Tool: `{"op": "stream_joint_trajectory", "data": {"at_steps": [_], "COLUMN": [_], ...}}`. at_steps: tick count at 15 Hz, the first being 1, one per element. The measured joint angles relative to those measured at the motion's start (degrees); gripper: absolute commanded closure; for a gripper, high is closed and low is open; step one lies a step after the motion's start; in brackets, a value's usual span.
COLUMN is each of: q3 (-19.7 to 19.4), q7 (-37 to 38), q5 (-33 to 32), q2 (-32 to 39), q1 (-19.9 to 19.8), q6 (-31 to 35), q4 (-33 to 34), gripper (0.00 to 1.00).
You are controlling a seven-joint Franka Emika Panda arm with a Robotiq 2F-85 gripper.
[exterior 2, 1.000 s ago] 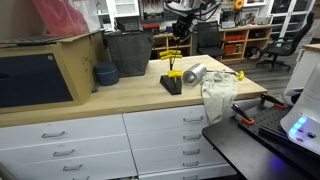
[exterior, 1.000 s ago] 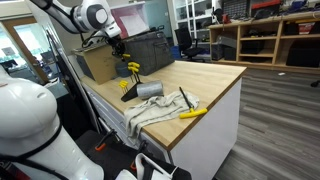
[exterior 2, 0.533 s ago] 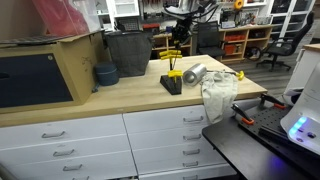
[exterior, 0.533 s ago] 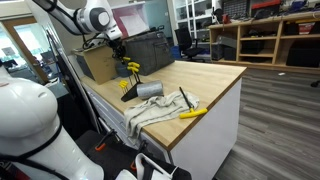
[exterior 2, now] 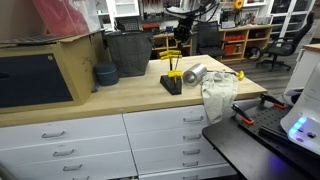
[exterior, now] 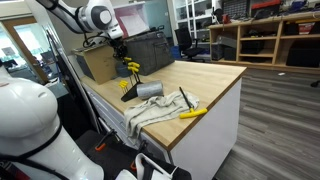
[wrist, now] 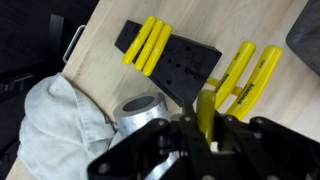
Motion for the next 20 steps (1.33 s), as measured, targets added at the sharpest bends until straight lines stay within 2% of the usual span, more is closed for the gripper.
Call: {"op": "stream_joint_trajectory", "data": {"at_steps": [7,20], "q3": [0.0,-0.3], "q7": [5.0,5.2], "q5": [-5.0,-5.0], "q2": [2.1,4.5], "q1": [0.3,1.6], "q6": [0.0,-0.1], "q4": [0.8,3.1], "gripper": [0.97,0.97]}}
